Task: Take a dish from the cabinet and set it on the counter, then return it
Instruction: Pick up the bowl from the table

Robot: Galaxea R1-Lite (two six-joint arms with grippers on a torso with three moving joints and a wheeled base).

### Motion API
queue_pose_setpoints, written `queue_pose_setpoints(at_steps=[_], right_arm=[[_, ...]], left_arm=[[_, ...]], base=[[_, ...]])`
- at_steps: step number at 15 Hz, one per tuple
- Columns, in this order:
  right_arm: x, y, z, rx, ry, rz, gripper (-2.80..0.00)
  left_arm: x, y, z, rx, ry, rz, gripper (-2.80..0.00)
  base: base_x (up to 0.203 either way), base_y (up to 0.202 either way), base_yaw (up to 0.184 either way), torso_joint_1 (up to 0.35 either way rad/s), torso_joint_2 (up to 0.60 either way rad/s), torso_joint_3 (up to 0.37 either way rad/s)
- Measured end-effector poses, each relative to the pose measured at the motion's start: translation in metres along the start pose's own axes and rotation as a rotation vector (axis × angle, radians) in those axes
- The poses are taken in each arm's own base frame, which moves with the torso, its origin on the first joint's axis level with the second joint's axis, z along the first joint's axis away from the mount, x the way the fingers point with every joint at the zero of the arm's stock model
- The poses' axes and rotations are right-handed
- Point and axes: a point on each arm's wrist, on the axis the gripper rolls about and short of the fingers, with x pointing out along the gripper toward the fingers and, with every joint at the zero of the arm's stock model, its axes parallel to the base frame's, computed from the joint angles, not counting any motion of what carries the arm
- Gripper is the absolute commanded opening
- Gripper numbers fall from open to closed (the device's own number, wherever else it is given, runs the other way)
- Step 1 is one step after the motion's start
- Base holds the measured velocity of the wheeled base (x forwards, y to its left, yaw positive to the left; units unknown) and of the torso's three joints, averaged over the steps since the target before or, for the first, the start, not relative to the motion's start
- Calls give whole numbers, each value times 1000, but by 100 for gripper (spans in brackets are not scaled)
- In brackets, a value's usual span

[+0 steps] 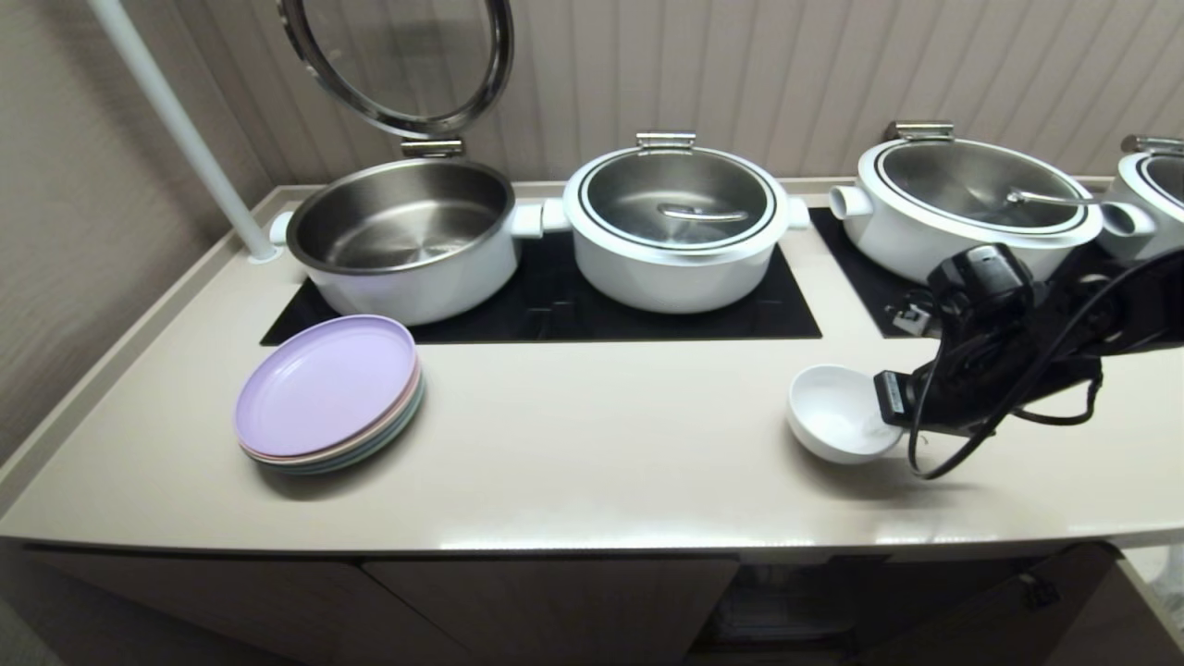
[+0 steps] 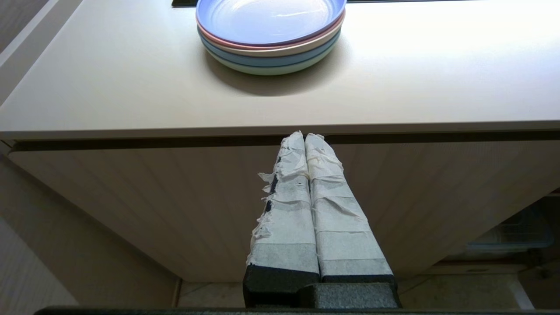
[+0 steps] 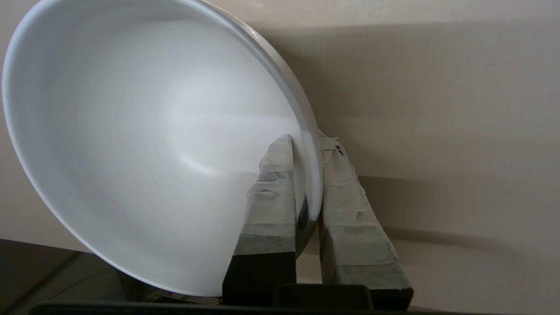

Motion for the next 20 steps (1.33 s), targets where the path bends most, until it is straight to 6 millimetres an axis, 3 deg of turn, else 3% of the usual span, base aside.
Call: queue_pose_setpoints(at_steps=[20], right_arm=[[-34, -5, -45, 120, -35, 10, -280]], left_arm=[[0, 0, 0, 0, 0, 0, -280]], base=[[0, 0, 0, 0, 0, 0]])
